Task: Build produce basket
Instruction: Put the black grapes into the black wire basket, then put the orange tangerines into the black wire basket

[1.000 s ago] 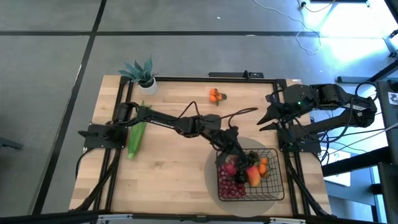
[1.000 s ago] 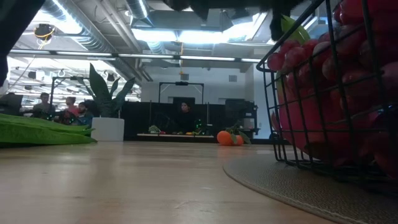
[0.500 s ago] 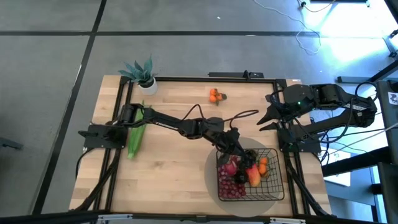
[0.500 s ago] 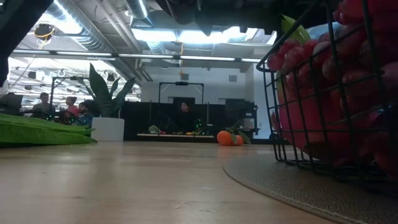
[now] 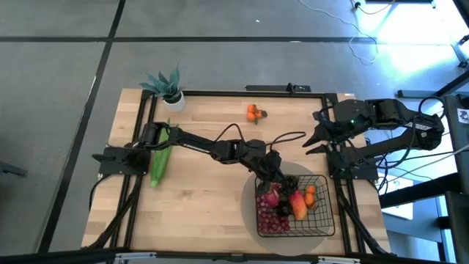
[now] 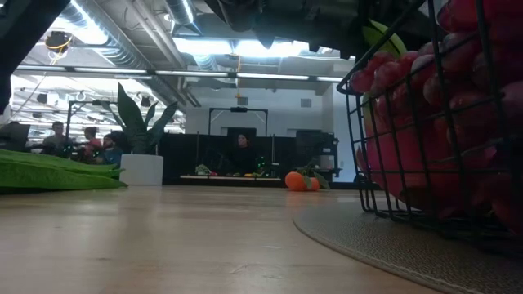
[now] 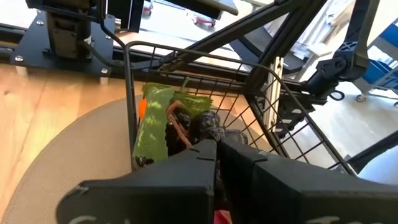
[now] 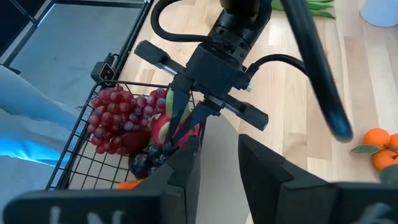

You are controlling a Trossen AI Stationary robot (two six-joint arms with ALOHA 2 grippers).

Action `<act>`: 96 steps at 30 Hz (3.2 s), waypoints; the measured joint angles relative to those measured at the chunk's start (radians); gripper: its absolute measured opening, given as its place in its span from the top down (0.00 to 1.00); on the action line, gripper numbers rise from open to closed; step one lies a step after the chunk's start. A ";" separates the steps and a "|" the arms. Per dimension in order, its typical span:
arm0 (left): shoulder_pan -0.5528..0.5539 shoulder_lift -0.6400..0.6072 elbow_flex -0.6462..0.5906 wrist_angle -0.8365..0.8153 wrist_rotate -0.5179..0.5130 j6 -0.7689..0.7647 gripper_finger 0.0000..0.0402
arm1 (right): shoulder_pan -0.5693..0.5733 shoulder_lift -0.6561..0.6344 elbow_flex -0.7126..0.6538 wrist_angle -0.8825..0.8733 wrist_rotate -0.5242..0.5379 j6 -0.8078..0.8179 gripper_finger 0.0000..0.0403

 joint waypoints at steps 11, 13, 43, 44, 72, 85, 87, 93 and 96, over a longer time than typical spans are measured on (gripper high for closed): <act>0.000 0.000 0.000 -0.029 -0.025 -0.001 1.00 | 0.000 0.000 0.000 -0.006 -0.141 -0.003 0.76; 0.000 0.000 0.000 -0.051 -0.031 -0.002 1.00 | 0.000 0.000 0.000 -0.006 -0.141 -0.003 0.76; 0.069 -0.105 0.001 -0.174 -0.110 0.073 0.83 | 0.000 -0.001 0.000 -0.009 -0.141 -0.024 0.76; 0.075 -0.123 0.002 -0.194 -0.130 0.079 0.83 | 0.000 -0.001 0.000 -0.010 -0.141 -0.027 0.76; 0.134 -0.589 0.002 -1.176 -0.588 -0.397 0.83 | -0.198 0.339 -0.001 0.112 0.156 -0.087 0.76; 0.174 -0.634 0.001 -1.378 -0.667 -0.318 0.83 | -0.416 0.671 0.000 0.362 0.253 -0.235 0.76; 0.186 -0.634 0.000 -1.408 -0.666 -0.293 0.83 | -0.439 0.726 0.000 0.387 0.254 -0.233 0.76; 0.226 -0.634 0.000 -1.439 -0.666 -0.255 0.83 | -0.479 0.852 0.000 0.481 0.371 -0.239 0.76; 0.251 -0.634 0.000 -1.467 -0.666 -0.224 0.83 | -0.491 0.881 0.000 0.523 0.481 -0.272 0.76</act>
